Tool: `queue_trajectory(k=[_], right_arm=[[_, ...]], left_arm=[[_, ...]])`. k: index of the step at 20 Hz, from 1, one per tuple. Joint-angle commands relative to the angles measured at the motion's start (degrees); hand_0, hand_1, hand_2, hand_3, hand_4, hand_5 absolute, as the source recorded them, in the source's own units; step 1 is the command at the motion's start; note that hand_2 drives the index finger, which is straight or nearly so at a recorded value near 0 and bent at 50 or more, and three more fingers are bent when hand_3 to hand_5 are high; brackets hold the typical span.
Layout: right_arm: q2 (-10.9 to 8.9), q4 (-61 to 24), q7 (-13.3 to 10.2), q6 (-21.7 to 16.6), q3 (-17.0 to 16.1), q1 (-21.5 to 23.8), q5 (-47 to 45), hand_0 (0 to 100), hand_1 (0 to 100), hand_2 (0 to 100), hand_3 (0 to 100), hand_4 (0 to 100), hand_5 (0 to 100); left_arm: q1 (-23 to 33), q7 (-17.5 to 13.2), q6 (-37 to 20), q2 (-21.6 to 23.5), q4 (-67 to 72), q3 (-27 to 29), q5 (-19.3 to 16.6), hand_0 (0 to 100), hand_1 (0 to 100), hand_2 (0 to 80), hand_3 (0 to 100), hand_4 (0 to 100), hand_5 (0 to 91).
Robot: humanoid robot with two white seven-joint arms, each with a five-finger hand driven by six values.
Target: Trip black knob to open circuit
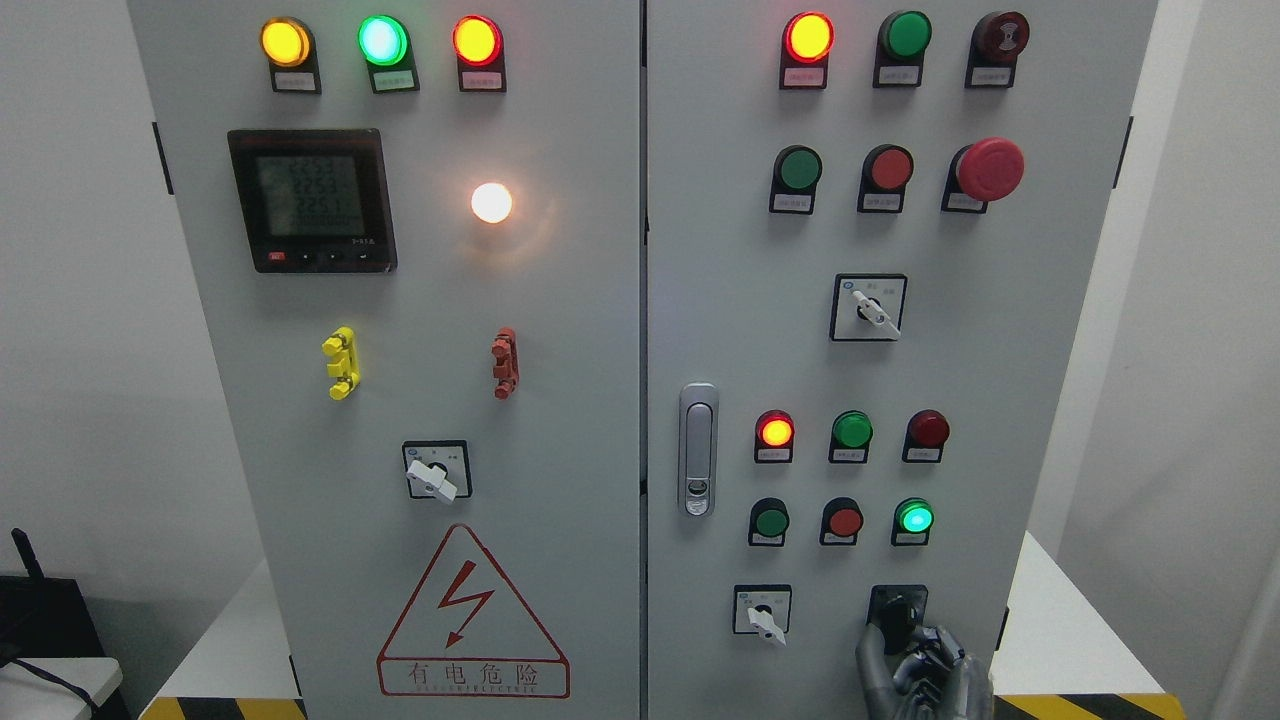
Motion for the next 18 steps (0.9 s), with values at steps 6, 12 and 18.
queue_trajectory(k=[6, 12, 18], right_arm=[[0.07, -0.03, 0.0, -0.98, -0.76, 0.06, 2.78, 40, 75, 60, 92, 94, 95], [0.07, -0.03, 0.0, -0.89, -0.76, 0.15, 2.95, 40, 76, 60, 92, 94, 95], [0.07, -0.03, 0.0, -0.89, -0.76, 0.15, 3.65, 40, 76, 60, 92, 94, 95]], left_arm=[[-0.44, 0.04, 0.02, 0.01, 0.0, 0.0, -1.84, 12, 39, 0.0, 0, 0, 0.0], [-0.44, 0.04, 0.02, 0.01, 0.0, 0.0, -1.84, 12, 39, 0.0, 0, 0, 0.0], [-0.44, 0.04, 0.02, 0.01, 0.0, 0.0, -1.84, 12, 39, 0.0, 0, 0, 0.0]])
